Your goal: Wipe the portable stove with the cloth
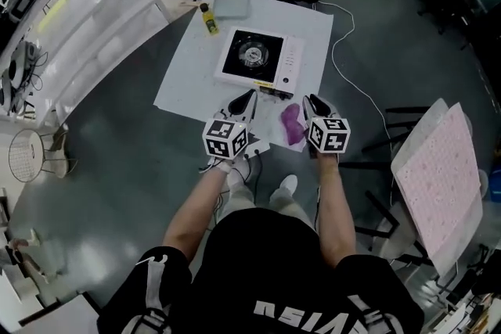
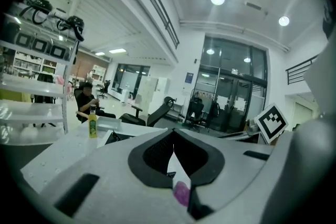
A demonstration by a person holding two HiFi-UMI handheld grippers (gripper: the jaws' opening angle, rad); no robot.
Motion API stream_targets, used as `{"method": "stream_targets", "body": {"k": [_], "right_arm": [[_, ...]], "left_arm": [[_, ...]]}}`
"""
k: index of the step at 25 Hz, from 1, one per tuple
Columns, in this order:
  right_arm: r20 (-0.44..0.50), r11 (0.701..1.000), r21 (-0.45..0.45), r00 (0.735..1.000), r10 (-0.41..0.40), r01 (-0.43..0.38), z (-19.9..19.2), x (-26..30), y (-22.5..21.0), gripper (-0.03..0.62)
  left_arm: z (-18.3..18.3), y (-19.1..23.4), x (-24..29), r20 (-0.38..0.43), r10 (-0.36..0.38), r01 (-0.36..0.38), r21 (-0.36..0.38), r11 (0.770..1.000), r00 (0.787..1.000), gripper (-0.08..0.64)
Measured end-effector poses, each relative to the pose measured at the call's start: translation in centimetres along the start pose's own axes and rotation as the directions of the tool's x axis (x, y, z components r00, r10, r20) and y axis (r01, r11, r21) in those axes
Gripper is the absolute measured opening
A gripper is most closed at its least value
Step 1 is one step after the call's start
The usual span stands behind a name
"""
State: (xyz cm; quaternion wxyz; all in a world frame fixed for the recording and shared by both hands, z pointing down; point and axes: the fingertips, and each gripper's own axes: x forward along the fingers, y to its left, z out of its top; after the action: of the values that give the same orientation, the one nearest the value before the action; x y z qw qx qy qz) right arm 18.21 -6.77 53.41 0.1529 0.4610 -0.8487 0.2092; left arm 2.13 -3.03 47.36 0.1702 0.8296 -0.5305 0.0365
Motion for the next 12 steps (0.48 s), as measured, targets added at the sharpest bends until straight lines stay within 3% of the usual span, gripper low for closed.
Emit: {"method": "stream_targets", "body": {"k": [3,12], "right_arm": [[0.058,1.0,0.012,0.998,-0.025,0.025,2.6,-1.1,-0.1,0.022],[0.118,1.0,0.022,0.993,-0.022,0.019,5.9,-3.5,-0.2,0.011]], "left_arm": [[1.8,-0.3,-0.5,0.03,0.005,-0.005,0.013,1.0,1.0,0.005],[3.8,-0.8,-1.6,0.069,0.014,-0.014,0.005,1.0,0.998,0.005]]}}
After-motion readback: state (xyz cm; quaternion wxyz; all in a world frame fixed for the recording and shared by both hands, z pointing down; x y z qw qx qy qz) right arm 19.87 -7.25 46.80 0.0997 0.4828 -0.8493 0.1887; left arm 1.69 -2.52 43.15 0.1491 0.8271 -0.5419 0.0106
